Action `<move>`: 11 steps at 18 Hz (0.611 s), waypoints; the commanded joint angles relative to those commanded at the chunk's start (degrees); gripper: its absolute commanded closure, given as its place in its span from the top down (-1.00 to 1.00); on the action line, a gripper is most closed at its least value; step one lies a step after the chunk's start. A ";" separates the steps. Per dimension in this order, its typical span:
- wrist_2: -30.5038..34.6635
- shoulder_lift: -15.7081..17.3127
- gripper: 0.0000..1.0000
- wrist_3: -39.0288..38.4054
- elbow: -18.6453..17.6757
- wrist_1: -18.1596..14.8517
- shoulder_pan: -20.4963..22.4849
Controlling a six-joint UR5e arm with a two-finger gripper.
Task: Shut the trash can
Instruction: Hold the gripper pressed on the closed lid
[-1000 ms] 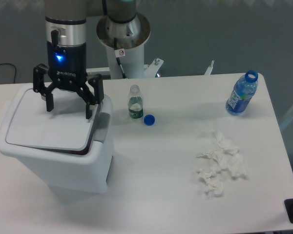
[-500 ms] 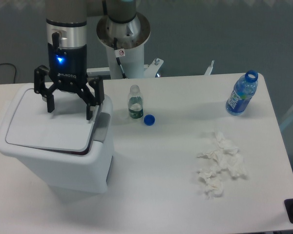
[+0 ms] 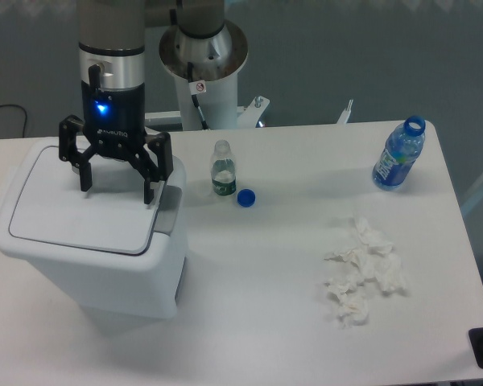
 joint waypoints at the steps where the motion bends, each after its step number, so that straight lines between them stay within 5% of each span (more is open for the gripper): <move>1: 0.00 0.00 1.00 0.00 0.00 0.00 0.00; 11: 0.00 -0.44 1.00 0.00 -0.09 -0.09 0.00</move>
